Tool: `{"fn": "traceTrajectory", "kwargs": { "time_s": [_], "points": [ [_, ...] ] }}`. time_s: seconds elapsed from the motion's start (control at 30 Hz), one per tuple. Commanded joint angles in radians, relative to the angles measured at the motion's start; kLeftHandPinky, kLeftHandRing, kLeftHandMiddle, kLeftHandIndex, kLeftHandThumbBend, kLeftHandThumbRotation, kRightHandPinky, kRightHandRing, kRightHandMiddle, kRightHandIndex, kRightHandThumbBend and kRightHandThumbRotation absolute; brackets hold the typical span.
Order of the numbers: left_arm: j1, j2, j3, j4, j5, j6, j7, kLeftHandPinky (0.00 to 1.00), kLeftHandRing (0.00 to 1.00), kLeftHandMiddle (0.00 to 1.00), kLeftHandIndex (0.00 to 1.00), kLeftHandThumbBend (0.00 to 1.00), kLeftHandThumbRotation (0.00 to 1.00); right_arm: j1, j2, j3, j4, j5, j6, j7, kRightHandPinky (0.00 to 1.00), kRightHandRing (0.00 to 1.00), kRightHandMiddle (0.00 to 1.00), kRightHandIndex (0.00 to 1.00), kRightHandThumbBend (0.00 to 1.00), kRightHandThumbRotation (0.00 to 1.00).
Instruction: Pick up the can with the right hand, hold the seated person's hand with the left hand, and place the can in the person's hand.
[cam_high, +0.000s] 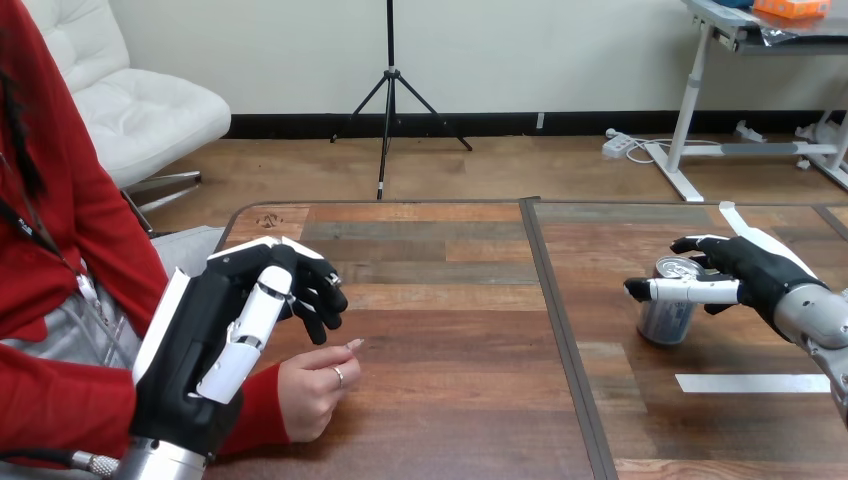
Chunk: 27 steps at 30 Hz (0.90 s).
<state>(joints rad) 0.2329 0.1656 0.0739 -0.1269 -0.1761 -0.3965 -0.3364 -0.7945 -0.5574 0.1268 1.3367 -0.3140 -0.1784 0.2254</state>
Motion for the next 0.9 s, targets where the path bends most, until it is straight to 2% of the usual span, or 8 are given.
{"fn": "traceTrajectory", "kwargs": {
  "time_s": [0.0, 0.23, 0.53, 0.87],
  "points": [
    [-0.052, 0.009, 0.007, -0.002, -0.011, -0.013, -0.002, 0.28, 0.39, 0.44, 0.43, 0.11, 0.76, -0.028, -0.030, -0.007, -0.055, 0.005, -0.016, 0.003, 0.75, 0.83, 0.88, 0.91, 1.00, 0.43],
    [-0.053, 0.009, 0.009, -0.001, -0.004, -0.015, 0.002, 0.28, 0.39, 0.44, 0.43, 0.11, 0.77, -0.022, -0.032, -0.002, -0.056, 0.000, -0.029, 0.006, 0.72, 0.82, 0.88, 0.90, 1.00, 0.41],
    [-0.055, 0.012, 0.010, 0.006, -0.004, -0.026, -0.003, 0.29, 0.39, 0.44, 0.43, 0.10, 0.77, -0.018, -0.028, -0.015, -0.054, 0.012, -0.020, -0.002, 0.72, 0.81, 0.86, 0.90, 1.00, 0.36],
    [-0.051, 0.009, 0.009, -0.008, -0.015, 0.000, 0.001, 0.29, 0.39, 0.44, 0.43, 0.11, 0.77, -0.013, -0.026, -0.016, -0.058, 0.012, -0.016, -0.024, 0.75, 0.82, 0.85, 0.88, 1.00, 0.32]
  ]
}}
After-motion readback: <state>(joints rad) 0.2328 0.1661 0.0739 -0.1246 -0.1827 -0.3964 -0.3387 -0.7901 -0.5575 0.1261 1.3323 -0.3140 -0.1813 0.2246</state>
